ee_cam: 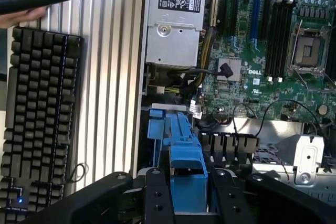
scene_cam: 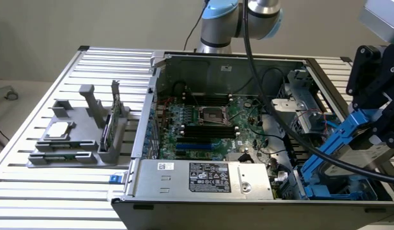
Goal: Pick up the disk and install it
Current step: 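Pick up the disk, then insert the disk into the insertion slot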
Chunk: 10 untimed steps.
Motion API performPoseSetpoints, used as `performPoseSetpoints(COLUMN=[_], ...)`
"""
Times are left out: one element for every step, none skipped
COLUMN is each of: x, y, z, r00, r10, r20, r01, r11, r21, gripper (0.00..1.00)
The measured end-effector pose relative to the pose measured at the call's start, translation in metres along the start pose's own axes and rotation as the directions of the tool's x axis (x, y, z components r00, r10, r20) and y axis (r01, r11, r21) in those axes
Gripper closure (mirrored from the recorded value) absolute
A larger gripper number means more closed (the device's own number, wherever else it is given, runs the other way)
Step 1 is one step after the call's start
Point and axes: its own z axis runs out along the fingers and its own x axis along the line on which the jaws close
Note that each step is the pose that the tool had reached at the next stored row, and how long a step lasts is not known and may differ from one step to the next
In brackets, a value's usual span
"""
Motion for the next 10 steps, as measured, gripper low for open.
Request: performPoseSetpoints(x=[0.0, 0.0, 0.0001, 0.0002, 0.0002, 0.0002, 0.0002, 0.0002, 0.0002, 0.0002], y=[-0.0001, -0.0005, -0.0008, -0.0011, -0.0012, -0.0014, -0.0014, -0.0015, -0.0015, -0.0015], z=[0.0002, 0.0006, 0.0011, 0.0016, 0.0021, 0.0023, 0.0023, 0.0023, 0.0024, 0.0024], r00=[1.0, 1.0, 0.9999, 0.9999, 0.9999, 0.9998, 0.9998, 0.9998, 0.9998, 0.9998], r10=[0.0, 0.0, 0.001, 0.003, 0.005, 0.006, 0.007, 0.007, 0.008, 0.01], r20=[0.0031, 0.007, 0.0111, 0.0143, 0.0165, 0.0172, 0.0172, 0.0172, 0.0173, 0.0173], r01=[0.0, 0.0, -0.001, -0.003, -0.004, -0.006, -0.007, -0.007, -0.008, -0.01], r11=[1.0, 1.0, 1.0, 1.0, 1.0, 1.0, 1.0, 1.0, 1.0, 0.9999], r21=[-0.001, -0.0018, -0.002, -0.0022, -0.0023, -0.0026, -0.0031, -0.0035, -0.0036, -0.0038], gripper=[0.67, 0.67, 0.67, 0.67, 0.67, 0.67, 0.67, 0.67, 0.67, 0.67])
